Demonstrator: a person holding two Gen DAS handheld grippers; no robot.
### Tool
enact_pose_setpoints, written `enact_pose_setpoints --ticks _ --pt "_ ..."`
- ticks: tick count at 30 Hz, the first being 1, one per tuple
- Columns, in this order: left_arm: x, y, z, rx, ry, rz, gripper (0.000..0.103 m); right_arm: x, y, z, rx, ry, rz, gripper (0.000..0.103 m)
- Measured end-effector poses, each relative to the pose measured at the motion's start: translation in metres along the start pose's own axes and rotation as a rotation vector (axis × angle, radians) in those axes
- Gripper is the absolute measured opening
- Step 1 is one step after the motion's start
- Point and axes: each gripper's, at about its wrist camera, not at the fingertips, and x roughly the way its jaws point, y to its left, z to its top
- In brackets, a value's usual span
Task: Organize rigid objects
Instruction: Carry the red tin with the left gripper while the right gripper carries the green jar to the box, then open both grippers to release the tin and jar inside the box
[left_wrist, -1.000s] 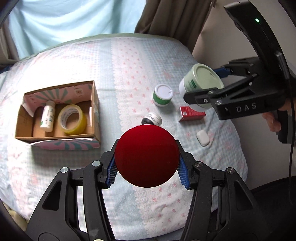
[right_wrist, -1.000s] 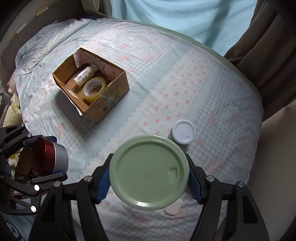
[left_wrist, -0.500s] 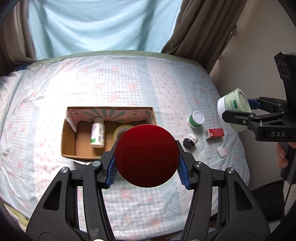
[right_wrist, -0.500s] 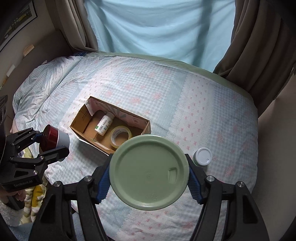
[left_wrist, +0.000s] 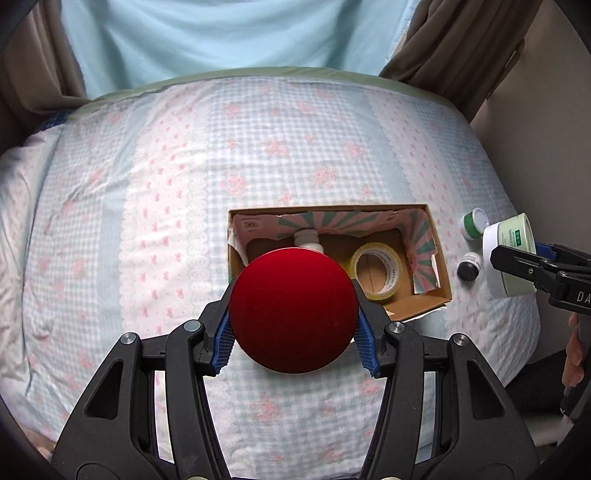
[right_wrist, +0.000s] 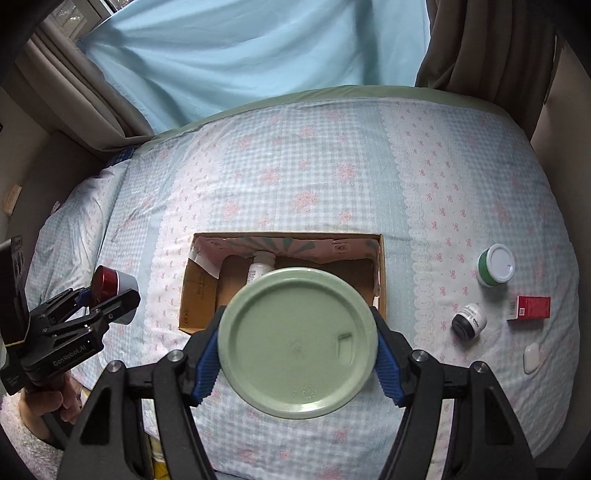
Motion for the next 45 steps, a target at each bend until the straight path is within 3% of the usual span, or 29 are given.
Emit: enact_pose_setpoints --ticks 13,19,24,26,27,28,31,45 --pt "0.138 0.009 0.019 -0.024 0.182 -0.001 0.050 0.130 -0.010 0.003 0.021 0.104 -0.097 0.066" --pt "0.172 0.011 0.024 -0.012 0.232 0.002 0.050 0.163 -0.007 -0.002 -0.032 0.132 -0.097 0.066" --pt "0.174 0.001 0.030 0.031 0.245 -0.023 0.053 0.174 0.000 -0.004 -0.032 0.147 -0.108 0.066" --pt "0.166 -0.003 0.034 0.034 0.222 -0.039 0.087 0.178 0.003 -0.007 -0.060 0.145 -0.146 0.067" --pt "0.161 -0.004 0.036 0.034 0.199 -0.033 0.102 0.177 0.004 -0.010 -0.076 0.129 -0.154 0.083" --pt "0.155 -0.004 0.038 0.038 0.180 -0.032 0.103 0.174 0.004 -0.013 -0.092 0.112 -0.147 0.103" --pt "0.147 -0.005 0.037 0.047 0.171 -0.024 0.103 0.160 0.006 -0.019 -0.131 0.030 -0.148 0.103" --pt "0.103 -0.014 0.021 0.048 0.132 0.056 0.103 0.131 0.016 -0.031 -0.195 0.089 -0.142 0.103"
